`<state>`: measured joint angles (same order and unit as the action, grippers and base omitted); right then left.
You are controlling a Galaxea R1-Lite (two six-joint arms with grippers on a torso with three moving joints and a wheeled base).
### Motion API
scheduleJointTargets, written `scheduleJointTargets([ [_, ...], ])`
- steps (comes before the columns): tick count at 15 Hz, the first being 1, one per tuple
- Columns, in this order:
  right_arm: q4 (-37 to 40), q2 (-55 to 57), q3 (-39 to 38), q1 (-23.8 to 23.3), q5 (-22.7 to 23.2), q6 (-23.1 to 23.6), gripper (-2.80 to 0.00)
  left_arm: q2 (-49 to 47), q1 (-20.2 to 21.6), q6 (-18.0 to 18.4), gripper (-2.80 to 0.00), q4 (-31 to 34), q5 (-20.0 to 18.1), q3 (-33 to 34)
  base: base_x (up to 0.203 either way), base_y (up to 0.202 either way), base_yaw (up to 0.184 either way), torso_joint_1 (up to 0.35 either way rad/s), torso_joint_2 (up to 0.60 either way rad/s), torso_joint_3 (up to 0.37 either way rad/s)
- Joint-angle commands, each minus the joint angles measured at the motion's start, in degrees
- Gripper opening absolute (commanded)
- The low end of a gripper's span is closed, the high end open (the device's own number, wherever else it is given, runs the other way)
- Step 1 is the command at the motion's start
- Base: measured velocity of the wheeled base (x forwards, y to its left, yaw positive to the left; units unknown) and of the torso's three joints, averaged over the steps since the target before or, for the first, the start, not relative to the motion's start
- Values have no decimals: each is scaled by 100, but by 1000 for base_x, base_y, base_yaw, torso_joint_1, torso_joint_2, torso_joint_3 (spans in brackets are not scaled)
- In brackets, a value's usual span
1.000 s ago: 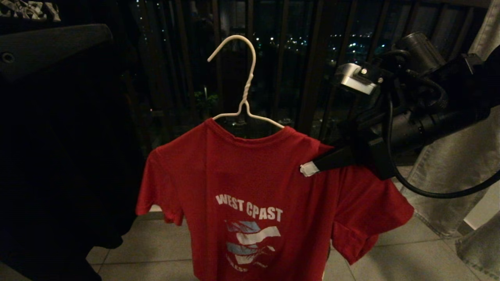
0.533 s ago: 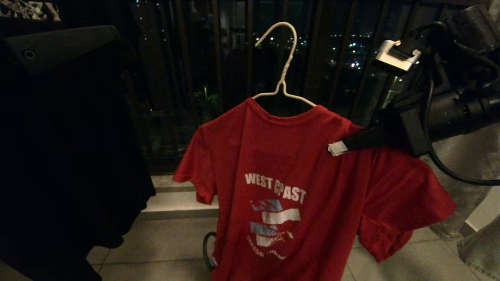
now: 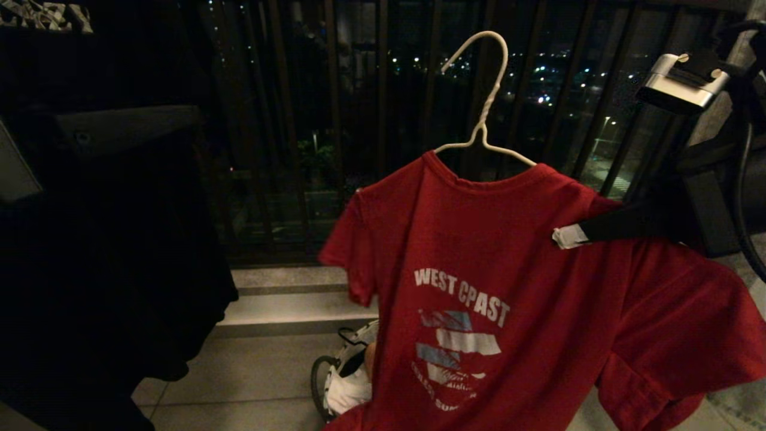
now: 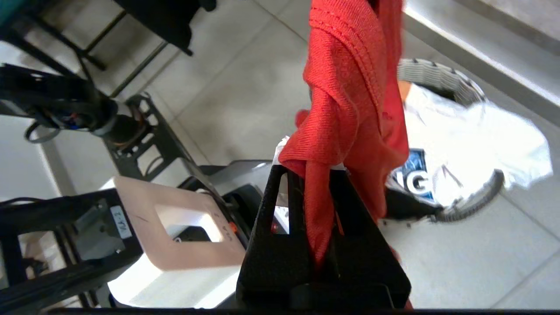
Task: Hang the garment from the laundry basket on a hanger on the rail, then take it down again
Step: Hang the clothes rack on the clothesline
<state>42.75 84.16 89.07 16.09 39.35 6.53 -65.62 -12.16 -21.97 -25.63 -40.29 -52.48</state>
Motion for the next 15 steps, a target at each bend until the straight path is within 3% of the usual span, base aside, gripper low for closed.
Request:
scheduleJointTargets([
  [1,-23,-183,-193,0,-19,-31,-280,48,92,-17,-280,314,-15,0,0,0,0,0,0,0],
  [4,-303,-297,-372,-1,-550,-224,-280,-135,161,31,-280,865,-41,-234,0,0,0,0,0,0],
  [9,-538,-419,-400,-1,-784,-357,-280,-582,-952,63,-280,1114,-44,-213,0,0,0,0,0,0],
  [15,-548,-857,-803,-1,-1061,-416,-280,-686,-935,70,-280,1077,12,-228,0,0,0,0,0,0],
])
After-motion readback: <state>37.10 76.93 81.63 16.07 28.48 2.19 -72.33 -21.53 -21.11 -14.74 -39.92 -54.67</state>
